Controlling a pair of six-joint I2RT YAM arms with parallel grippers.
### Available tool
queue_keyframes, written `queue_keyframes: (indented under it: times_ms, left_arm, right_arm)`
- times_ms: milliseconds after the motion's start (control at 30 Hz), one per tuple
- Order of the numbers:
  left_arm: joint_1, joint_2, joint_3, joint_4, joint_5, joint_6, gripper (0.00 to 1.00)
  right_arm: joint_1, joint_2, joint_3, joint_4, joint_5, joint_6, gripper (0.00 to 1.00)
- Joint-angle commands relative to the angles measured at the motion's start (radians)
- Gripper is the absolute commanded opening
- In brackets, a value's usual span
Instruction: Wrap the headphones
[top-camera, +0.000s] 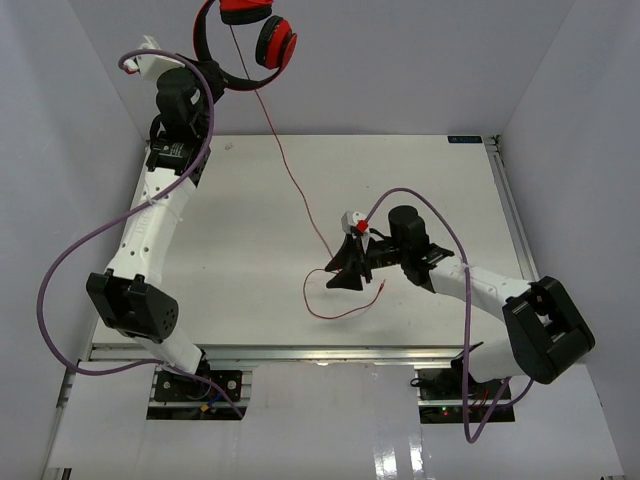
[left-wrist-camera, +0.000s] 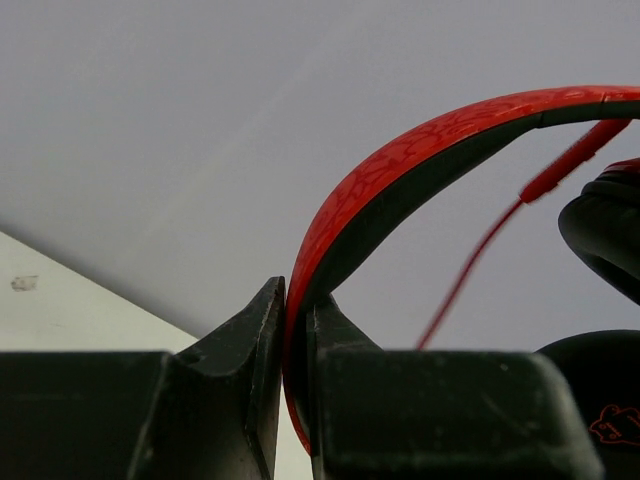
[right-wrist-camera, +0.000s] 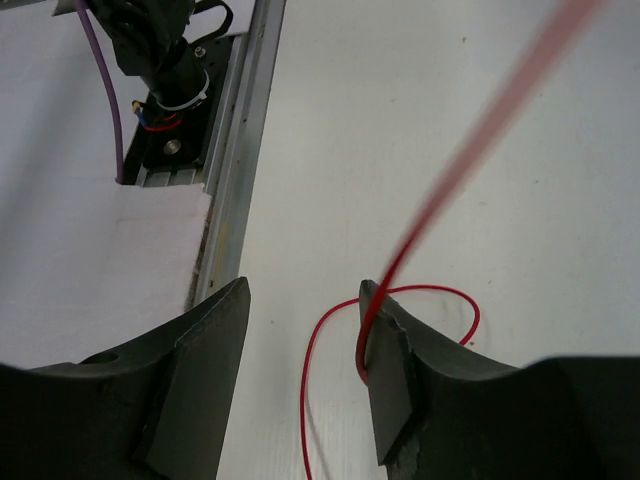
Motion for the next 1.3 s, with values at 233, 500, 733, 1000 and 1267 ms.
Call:
queue_keyframes:
  times_ms: [233,500,733,1000,1267]
  left_arm:
    - [0.021,-0.058,-0.049,0.157,-0.097,0.063,0.00]
    - [0.022,-0.054,0.036,0.161,-0.087,0.153,0.00]
    - [0.023,-0.065,-0.090,0.218,-0.082,0.321,0.00]
    - [-0.040,-0.038,-0.333,0.280,-0.032,0.374,0.00]
    - [-0.132,0.008,-0.438,0.326,-0.037,0.409,0.00]
  right_arm:
    - [0.086,-0.035,0.135,-0.420,0.064,-0.285,0.25]
    - [0.169,0.007,0.279,-0.611,0.138,-0.406,0.15]
    - [0.202,-0.046,0.586,-0.876,0.709,-0.693,0.10]
    - [0.217,0.023,0.912,-0.858,1.134,-0.928,0.09]
    - [0.229,0.079,1.003,-0.871,1.129,-1.009,0.09]
